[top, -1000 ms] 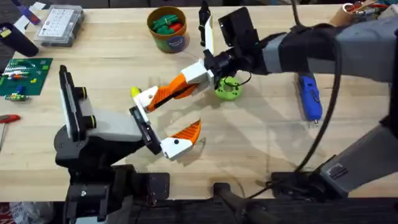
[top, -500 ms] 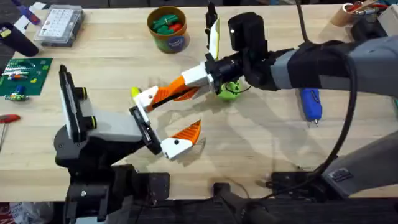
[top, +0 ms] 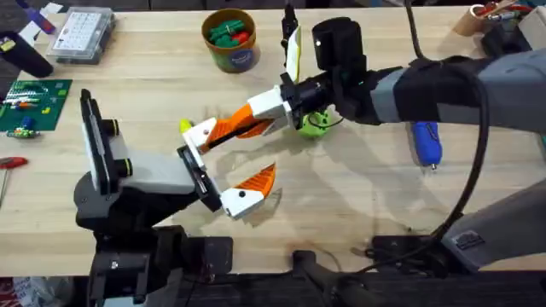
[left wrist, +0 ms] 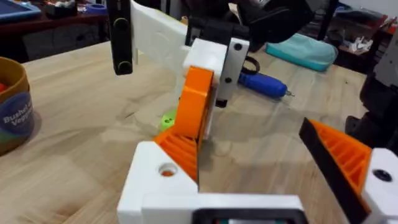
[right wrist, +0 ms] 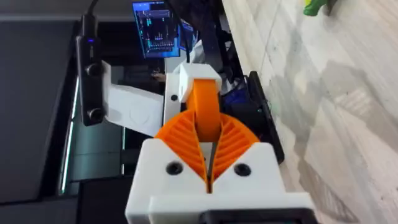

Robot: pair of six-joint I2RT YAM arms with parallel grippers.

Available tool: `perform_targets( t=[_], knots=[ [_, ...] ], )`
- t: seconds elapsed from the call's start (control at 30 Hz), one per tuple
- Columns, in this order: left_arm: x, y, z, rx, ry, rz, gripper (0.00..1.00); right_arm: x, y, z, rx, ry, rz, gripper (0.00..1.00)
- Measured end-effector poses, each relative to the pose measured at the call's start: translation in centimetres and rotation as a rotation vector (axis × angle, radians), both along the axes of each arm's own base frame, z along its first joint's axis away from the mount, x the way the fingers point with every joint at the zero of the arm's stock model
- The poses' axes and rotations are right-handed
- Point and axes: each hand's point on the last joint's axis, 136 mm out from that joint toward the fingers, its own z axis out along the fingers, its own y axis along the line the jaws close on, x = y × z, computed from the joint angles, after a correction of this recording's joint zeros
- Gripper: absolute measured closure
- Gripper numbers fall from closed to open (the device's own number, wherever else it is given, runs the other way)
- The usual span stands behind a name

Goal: Pick up the gripper from the table and insert it into the empty holder that is missing its gripper. Then pick up a screw, insert it into the mounting hole, and use the screwdriver to tighten it. Finally, clean up the table by picking up the vegetable and placing it into the bucket.

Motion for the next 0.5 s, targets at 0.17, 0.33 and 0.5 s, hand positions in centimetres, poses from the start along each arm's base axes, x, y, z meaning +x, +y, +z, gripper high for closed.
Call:
perform_targets(
  t=[0.17, 0.33, 0.5],
  knots=[
    [0.07, 0.06, 0.0, -0.001, 0.002, 0.005, 0.012, 0.02, 0.14, -0.04, -0.003, -0.001, -0.005, 0.996],
    [0.12, 0.09, 0.01, 0.0, 0.001, 0.008, 0.012, -0.01, 0.2, 0.24, 0.002, -0.025, -0.021, 0.996],
    [0.1, 0.08, 0.0, -0.001, 0.002, 0.007, 0.012, -0.08, 0.16, 0.16, -0.007, -0.015, -0.032, 0.996]
  ],
)
